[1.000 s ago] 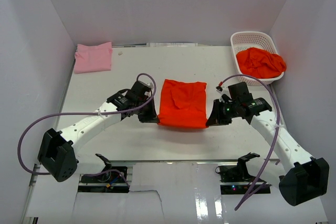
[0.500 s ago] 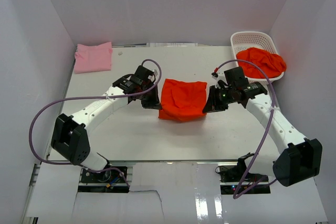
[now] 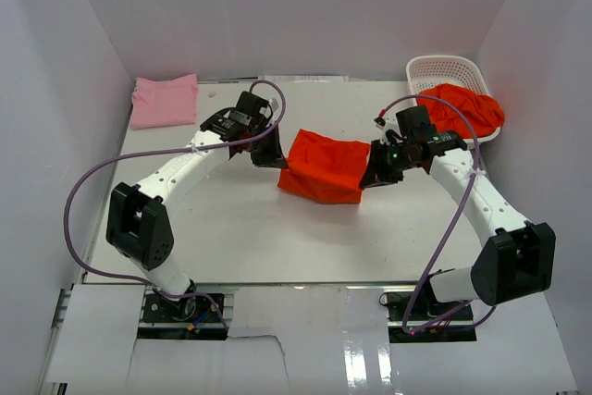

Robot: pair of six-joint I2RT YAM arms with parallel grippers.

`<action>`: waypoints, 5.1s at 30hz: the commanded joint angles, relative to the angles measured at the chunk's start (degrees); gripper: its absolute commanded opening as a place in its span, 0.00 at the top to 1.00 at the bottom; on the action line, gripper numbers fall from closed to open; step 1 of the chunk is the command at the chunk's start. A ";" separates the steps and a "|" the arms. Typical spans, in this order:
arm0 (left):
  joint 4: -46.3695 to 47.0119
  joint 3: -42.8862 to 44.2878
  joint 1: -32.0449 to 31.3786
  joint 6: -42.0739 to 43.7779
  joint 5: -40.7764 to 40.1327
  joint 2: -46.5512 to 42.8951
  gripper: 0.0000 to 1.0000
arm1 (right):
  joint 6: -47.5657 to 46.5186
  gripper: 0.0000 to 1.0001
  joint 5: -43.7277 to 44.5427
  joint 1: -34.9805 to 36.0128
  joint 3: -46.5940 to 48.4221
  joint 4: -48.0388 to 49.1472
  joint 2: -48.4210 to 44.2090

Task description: Fold and stack the t-shirts

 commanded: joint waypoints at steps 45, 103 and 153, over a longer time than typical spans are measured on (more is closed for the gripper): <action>0.20 38.89 4.80 6.43 2.59 30.67 1.00 | -6.33 0.92 -0.64 -11.23 21.08 5.80 24.11; 22.17 27.82 6.73 3.44 -7.78 29.89 0.61 | -2.99 0.49 -11.01 -12.73 29.43 34.46 44.15; 51.97 5.50 3.04 10.56 33.79 35.15 0.77 | 26.72 0.92 -35.62 -4.73 26.45 60.56 57.25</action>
